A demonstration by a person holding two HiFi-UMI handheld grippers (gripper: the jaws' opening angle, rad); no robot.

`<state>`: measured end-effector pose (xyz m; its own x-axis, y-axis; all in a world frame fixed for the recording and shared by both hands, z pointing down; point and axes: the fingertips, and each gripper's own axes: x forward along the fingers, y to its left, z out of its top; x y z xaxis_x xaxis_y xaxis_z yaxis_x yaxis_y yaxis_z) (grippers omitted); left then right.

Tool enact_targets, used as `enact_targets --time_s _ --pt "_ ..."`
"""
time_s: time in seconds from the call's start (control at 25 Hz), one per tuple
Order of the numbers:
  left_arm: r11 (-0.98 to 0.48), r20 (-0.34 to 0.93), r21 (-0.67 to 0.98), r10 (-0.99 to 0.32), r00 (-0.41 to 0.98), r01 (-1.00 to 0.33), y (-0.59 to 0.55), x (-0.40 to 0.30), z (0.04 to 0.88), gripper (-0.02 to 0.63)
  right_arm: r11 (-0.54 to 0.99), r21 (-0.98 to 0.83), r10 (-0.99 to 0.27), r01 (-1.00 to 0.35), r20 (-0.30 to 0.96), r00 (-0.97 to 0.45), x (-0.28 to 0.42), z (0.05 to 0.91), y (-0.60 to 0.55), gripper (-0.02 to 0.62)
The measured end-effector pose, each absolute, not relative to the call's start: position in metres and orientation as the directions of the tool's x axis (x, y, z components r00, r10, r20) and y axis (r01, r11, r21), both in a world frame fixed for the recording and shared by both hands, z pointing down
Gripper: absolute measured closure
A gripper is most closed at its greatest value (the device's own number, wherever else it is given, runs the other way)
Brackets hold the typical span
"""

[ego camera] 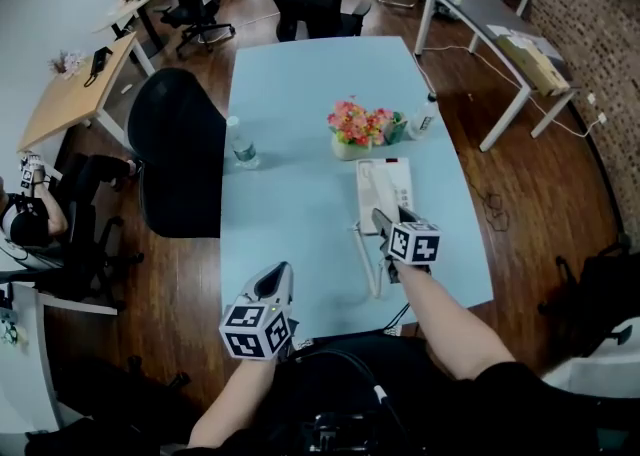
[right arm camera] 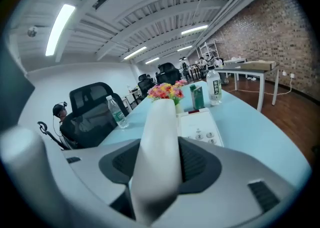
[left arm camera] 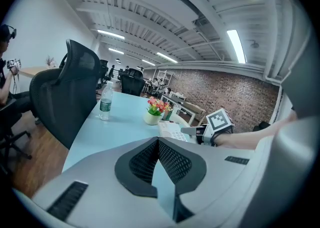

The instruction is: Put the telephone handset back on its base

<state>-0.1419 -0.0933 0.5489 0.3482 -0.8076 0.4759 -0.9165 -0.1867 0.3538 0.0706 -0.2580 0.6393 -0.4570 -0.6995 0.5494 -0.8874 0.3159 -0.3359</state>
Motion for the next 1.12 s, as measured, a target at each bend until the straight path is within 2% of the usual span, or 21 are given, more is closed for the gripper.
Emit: enact_targets --time_s 0.36,0.8,0.96,1.12 --pt "-0.130 0.477 0.355 -0.827 0.299 -0.926 -0.091 -0.177 0.549 0.611 0.171 -0.269 -0.690 -0.948 0.654 -0.310 0.061 0.684 -0.311 0.357" --pt "-0.078 0.496 0.360 -0.828 0.261 -0.930 -0.084 -0.195 0.556 0.611 0.182 -0.232 -0.658 -0.955 0.693 -0.294 0.040 0.706 -0.321 0.353" --pt "-0.073 0.499 0.357 -0.828 0.256 -0.931 -0.085 -0.194 0.555 0.611 0.221 -0.193 -0.644 -0.956 0.707 -0.292 0.041 0.706 -0.323 0.291" --pt "-0.091 0.502 0.356 -0.821 0.273 -0.930 -0.089 -0.182 0.556 0.611 0.251 -0.202 -0.651 -0.947 0.688 -0.319 0.047 0.694 -0.319 0.291"
